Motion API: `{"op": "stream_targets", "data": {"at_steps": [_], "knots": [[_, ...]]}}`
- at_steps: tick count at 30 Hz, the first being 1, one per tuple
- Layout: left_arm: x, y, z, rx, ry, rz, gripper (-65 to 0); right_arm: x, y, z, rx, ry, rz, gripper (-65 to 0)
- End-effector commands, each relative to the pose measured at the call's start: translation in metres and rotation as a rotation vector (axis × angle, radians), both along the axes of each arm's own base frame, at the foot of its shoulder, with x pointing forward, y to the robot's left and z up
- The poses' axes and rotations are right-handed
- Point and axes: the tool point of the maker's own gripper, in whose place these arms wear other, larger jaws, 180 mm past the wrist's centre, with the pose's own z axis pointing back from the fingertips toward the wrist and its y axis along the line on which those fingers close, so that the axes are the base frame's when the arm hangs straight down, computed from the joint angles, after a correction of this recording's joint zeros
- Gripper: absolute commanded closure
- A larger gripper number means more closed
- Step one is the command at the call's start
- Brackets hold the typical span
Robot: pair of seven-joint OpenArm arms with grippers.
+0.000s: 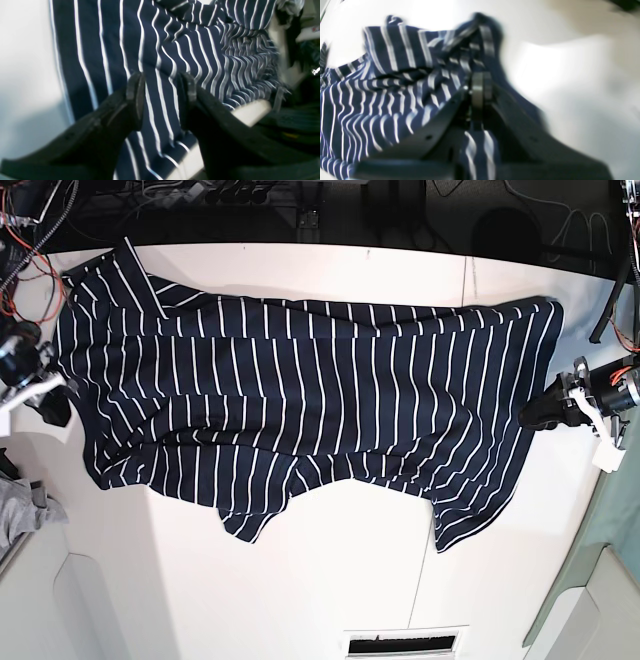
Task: Layout the t-shirt on the table in an organized manner, then fold the t-shirt properly
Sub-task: 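Release the shirt with the right gripper and regrasp its hem corner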
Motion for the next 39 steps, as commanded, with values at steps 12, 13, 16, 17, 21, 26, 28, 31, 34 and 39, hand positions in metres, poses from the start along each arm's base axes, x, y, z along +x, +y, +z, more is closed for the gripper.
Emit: {"op": "stream_targets", "data": {"at_steps": [12, 13, 16, 17, 21, 26, 28, 31, 34, 39], "knots": [[-0.028, -0.009, -0.05, 0.066, 0.097, 0.002, -24.1, 0.012, 0.018, -0.072, -0.102, 0.15, 0.099, 0.0], [-0.033, -0.009, -0.053, 0.067, 0.112, 0.0, -24.1, 0.013, 0.013, -0.069, -0.102, 0.144, 0.094, 0.0], [-0.039, -0.008, -0.057, 0.069, 0.127, -0.001, -24.0, 0.025, 0.01, -0.048, -0.054, 0.076, 0.071, 0.0], [-0.038, -0.008, -0.055, 0.065, 0.122, 0.001, -24.0, 0.03, 0.013, -0.039, -0.043, 0.046, 0.07, 0.0], [-0.026, -0.012, -0.033, 0.021, 0.059, 0.0, -24.0, 0.048, 0.03, -0.003, -0.045, -0.057, 0.123, 0.0], [-0.012, -0.026, -0.009, 0.031, -0.026, -0.049, -24.0, 0.064, 0.054, 0.031, -0.038, -0.167, 0.161, 0.0], [-0.009, -0.031, -0.006, 0.027, -0.041, -0.055, -24.0, 0.073, 0.065, 0.036, -0.019, -0.189, 0.164, 0.0], [-0.01, -0.036, -0.01, 0.018, -0.037, -0.056, -24.0, 0.087, 0.08, 0.038, -0.014, -0.214, 0.153, -19.9], [-0.011, -0.045, -0.015, 0.015, -0.032, -0.059, -24.0, 0.106, 0.095, 0.034, -0.03, -0.244, 0.148, -41.7], [-0.015, -0.053, -0.023, 0.01, -0.018, -0.063, -24.0, 0.132, 0.118, -0.005, -0.13, -0.197, 0.13, -43.0]]}}
